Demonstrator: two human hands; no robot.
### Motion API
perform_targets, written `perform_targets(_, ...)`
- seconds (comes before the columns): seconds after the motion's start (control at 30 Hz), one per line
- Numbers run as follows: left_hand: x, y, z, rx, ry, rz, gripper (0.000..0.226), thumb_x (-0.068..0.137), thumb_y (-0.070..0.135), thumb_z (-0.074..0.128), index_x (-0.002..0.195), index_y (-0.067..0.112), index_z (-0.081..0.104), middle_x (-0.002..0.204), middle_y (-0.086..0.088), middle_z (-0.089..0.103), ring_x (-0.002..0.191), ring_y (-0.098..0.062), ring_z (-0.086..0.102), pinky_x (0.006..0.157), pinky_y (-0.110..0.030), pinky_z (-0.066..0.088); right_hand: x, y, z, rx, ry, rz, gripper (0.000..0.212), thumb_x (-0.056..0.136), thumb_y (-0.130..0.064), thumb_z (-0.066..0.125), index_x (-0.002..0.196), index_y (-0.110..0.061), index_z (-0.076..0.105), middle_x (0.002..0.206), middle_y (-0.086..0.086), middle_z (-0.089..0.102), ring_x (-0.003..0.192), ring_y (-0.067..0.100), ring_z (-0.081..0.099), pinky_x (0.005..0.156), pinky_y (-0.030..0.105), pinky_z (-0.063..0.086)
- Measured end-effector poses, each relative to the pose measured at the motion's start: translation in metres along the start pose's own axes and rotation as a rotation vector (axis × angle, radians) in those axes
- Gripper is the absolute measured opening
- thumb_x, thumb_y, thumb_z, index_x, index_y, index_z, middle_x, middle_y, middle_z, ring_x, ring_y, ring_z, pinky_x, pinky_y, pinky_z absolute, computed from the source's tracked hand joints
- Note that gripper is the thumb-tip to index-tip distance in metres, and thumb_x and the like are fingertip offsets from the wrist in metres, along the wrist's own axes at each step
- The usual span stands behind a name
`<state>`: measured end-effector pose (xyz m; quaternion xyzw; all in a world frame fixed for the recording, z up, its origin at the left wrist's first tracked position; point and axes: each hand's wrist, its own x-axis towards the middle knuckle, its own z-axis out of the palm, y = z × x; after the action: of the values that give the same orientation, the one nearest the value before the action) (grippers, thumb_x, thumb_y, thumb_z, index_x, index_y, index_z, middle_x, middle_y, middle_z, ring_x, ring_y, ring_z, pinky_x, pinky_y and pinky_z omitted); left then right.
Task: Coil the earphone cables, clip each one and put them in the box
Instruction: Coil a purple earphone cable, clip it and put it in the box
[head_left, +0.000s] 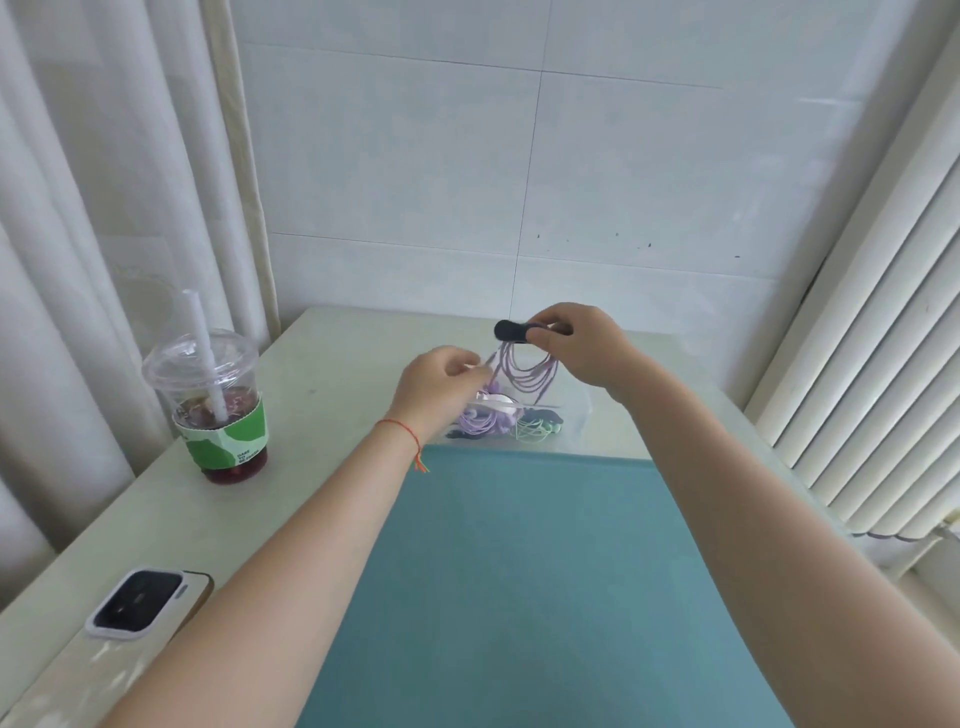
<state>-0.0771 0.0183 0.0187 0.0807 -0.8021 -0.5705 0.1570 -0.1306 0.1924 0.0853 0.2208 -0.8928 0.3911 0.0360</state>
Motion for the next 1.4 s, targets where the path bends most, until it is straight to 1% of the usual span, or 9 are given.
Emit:
perform_targets(0.2, 0.033, -0.017, 0.001, 0.444, 0.153, 0.092, 0.031, 0.090, 0.010, 0.048, 0.114, 0.014, 0.067, 0.127, -0.008, 0.054, 0.125, -0.024, 0.046, 0.103, -0.029, 0.035, 0.022, 0.028, -0.002, -0.064, -0.009, 0.115, 0.021, 0.096, -0.026, 0.055, 0.107, -0.012, 0.066, 0.083, 0.001, 0.057, 0.069, 0.017, 0.048, 0.057, 0.026, 0.036)
perform_targets(0.5, 0.056, -0.031, 0.021, 0.732, -0.018, 0.119, 0.042, 0.093, 0.013, 0.044, 0.134, 0.015, 0.052, 0.145, -0.008, 0.040, 0.136, -0.024, 0.033, 0.108, -0.035, 0.030, 0.046, 0.050, 0.017, -0.379, -0.313, 0.147, 0.035, 0.098, -0.026, 0.048, 0.106, 0.002, 0.067, 0.086, 0.011, 0.057, 0.074, 0.023, 0.046, 0.061, 0.029, 0.034)
perform_targets(0.77, 0.054, -0.034, 0.023, 0.729, -0.035, 0.122, 0.041, 0.096, 0.013, 0.041, 0.136, 0.015, 0.050, 0.151, -0.008, 0.031, 0.142, -0.021, 0.023, 0.110, -0.037, 0.027, 0.057, 0.073, 0.045, -0.614, -0.179, 0.105, 0.029, 0.100, -0.027, 0.039, 0.110, -0.013, 0.062, 0.097, 0.006, 0.059, 0.100, 0.027, 0.044, 0.082, 0.037, 0.026)
perform_targets(0.9, 0.053, -0.035, 0.024, 0.739, -0.035, 0.119, 0.041, 0.096, 0.012, 0.041, 0.135, 0.014, 0.050, 0.151, -0.008, 0.032, 0.142, -0.021, 0.023, 0.109, -0.036, 0.028, 0.059, 0.073, 0.047, -0.758, -0.241, 0.099, 0.030, 0.099, -0.030, 0.042, 0.090, -0.009, 0.062, 0.080, 0.003, 0.050, 0.105, 0.028, 0.041, 0.081, 0.037, 0.025)
perform_targets(1.03, 0.059, -0.036, 0.021, 0.701, -0.063, 0.107, 0.042, 0.093, 0.013, 0.046, 0.135, 0.012, 0.047, 0.145, -0.009, 0.038, 0.138, -0.024, 0.030, 0.108, -0.036, 0.031, 0.064, 0.078, 0.037, -0.500, 0.025, 0.101, 0.025, 0.092, -0.019, 0.048, 0.100, -0.008, 0.068, 0.102, 0.012, 0.060, 0.107, 0.032, 0.050, 0.086, 0.037, 0.044)
perform_targets(1.1, 0.067, -0.035, 0.018, 0.583, -0.017, 0.083, 0.039, 0.092, 0.016, 0.050, 0.131, 0.011, 0.051, 0.137, -0.010, 0.046, 0.131, -0.026, 0.038, 0.107, -0.035, 0.034, 0.066, 0.083, 0.029, -0.343, 0.149, 0.209, 0.018, 0.087, -0.012, 0.046, 0.082, -0.005, 0.062, 0.083, 0.013, 0.058, 0.088, 0.033, 0.052, 0.071, 0.034, 0.044)
perform_targets(1.17, 0.074, -0.028, 0.013, 0.321, 0.105, -0.001, 0.026, 0.090, 0.019, 0.047, 0.111, 0.012, 0.061, 0.114, -0.011, 0.058, 0.109, -0.028, 0.051, 0.090, -0.032, 0.040, 0.065, 0.087, 0.025, -0.182, 0.124, 0.402, 0.018, 0.088, -0.015, 0.045, 0.073, -0.005, 0.050, 0.070, 0.010, 0.049, 0.076, 0.029, 0.048, 0.058, 0.029, 0.036)
perform_targets(1.23, 0.081, -0.022, 0.010, 0.132, 0.185, -0.140, 0.019, 0.086, 0.019, 0.041, 0.070, 0.015, 0.051, 0.073, -0.010, 0.046, 0.076, -0.029, 0.039, 0.060, -0.034, 0.032, 0.065, 0.095, 0.027, 0.088, 0.044, 0.575, 0.026, 0.093, -0.026, 0.043, 0.090, -0.003, 0.054, 0.084, 0.011, 0.057, 0.079, 0.030, 0.054, 0.069, 0.028, 0.042)
perform_targets(1.4, 0.096, -0.036, 0.007, -0.279, 0.131, -0.458, 0.026, 0.090, 0.010, 0.043, 0.065, 0.014, 0.043, 0.069, -0.006, 0.045, 0.061, -0.024, 0.041, 0.060, -0.030, 0.030, 0.065, 0.111, 0.040, 0.553, 0.001, 0.739, 0.038, 0.099, -0.043, 0.039, 0.104, -0.009, 0.055, 0.092, 0.004, 0.067, 0.080, 0.025, 0.058, 0.068, 0.031, 0.041)
